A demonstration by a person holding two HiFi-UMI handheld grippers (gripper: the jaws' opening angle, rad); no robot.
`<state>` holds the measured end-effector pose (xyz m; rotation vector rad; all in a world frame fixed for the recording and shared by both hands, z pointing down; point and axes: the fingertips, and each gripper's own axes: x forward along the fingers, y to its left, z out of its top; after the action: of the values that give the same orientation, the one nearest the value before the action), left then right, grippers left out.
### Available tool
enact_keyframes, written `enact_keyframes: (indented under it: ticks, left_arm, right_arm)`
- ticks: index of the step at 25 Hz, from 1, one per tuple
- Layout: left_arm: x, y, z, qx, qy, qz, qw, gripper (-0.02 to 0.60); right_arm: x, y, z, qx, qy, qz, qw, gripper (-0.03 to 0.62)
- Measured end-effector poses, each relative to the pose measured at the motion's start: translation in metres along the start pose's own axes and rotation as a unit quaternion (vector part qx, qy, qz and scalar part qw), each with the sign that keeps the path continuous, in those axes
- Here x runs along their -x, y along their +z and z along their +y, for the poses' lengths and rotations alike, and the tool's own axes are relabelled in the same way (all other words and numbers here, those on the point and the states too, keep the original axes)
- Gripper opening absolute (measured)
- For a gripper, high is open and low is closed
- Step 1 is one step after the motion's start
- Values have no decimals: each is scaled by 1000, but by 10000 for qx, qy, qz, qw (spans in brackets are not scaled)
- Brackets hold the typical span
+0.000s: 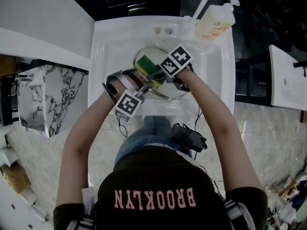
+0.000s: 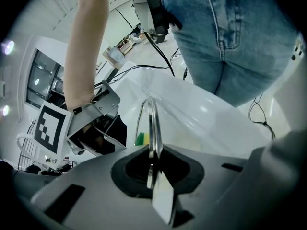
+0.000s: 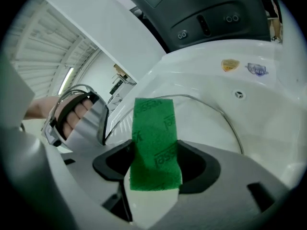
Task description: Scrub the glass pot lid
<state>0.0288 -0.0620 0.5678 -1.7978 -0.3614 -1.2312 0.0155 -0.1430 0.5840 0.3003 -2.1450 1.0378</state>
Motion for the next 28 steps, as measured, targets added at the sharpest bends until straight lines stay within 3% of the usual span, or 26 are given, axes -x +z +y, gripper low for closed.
enact_keyframes:
  ticks: [16, 24, 28]
  left_arm:
    - [1, 1, 1, 19, 29, -104, 9999, 35]
    - [1, 1, 1, 42, 44, -157, 9999, 35]
    - [0, 1, 1, 30, 57, -136, 9999, 37]
  right_arm:
    - [-8, -24, -79, -1420, -282, 32, 9895, 272]
    - [6, -57, -132, -2196, -1061, 183, 9696, 272]
    - [18, -81, -153, -2170, -1587, 488, 9620, 272]
